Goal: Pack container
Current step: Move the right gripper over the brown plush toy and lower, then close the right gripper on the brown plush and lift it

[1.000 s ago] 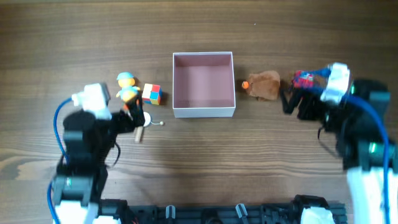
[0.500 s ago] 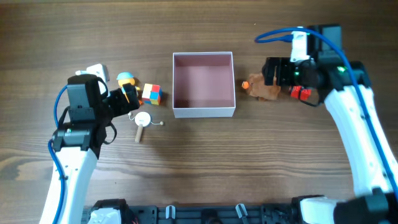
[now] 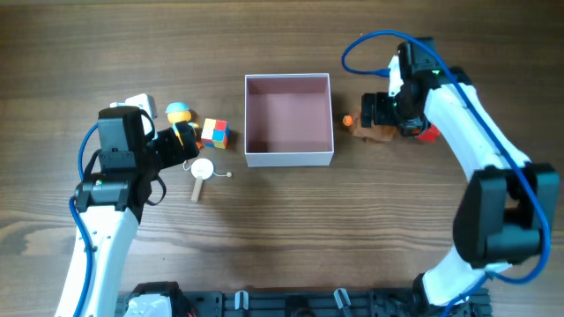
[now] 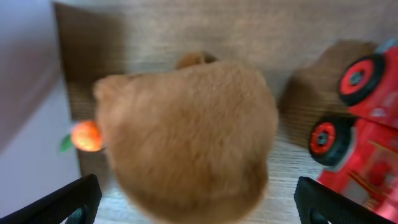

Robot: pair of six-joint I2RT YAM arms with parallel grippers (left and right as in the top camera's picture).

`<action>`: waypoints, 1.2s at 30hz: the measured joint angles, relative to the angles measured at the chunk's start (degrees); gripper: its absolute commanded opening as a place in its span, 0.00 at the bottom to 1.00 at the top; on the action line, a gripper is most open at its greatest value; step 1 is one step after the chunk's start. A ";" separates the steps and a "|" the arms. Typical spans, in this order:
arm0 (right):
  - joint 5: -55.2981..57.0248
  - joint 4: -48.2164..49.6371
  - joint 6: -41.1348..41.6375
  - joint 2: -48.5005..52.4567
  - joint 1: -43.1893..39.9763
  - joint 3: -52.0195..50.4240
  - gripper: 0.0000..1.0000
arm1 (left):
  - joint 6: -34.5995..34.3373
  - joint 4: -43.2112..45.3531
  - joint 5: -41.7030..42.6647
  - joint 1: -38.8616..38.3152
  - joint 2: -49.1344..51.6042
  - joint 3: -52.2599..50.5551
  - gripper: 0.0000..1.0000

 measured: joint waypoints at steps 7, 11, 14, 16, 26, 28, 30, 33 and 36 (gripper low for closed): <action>-0.04 0.83 0.52 1.60 0.00 0.00 1.00 | 0.00 0.00 0.00 -0.02 0.00 0.00 1.00; -0.74 1.33 0.90 1.60 0.00 0.00 1.00 | 0.00 0.00 0.00 0.00 0.00 0.00 1.00; -1.18 2.78 1.79 1.60 0.00 0.00 1.00 | 0.00 0.00 0.00 -0.02 0.00 0.00 1.00; -1.38 3.80 2.43 1.62 0.00 -0.02 1.00 | 0.00 0.00 0.00 -0.02 0.00 0.00 1.00; -2.45 5.77 3.26 2.54 0.02 -0.76 0.99 | 0.00 0.00 0.00 -0.02 0.00 0.00 1.00; -2.45 5.73 3.26 3.08 0.02 -0.76 0.99 | 0.00 0.00 0.00 0.00 0.00 0.00 1.00; -2.43 5.73 3.26 3.91 0.02 -0.76 0.94 | 0.00 0.00 0.00 0.00 0.00 0.00 1.00; -2.45 5.66 3.50 5.14 0.09 -0.76 0.82 | 0.00 0.00 0.00 -0.02 0.00 0.00 1.00; -2.64 5.70 3.85 6.25 0.35 -0.74 0.61 | 0.00 0.00 0.00 -0.02 0.00 0.00 1.00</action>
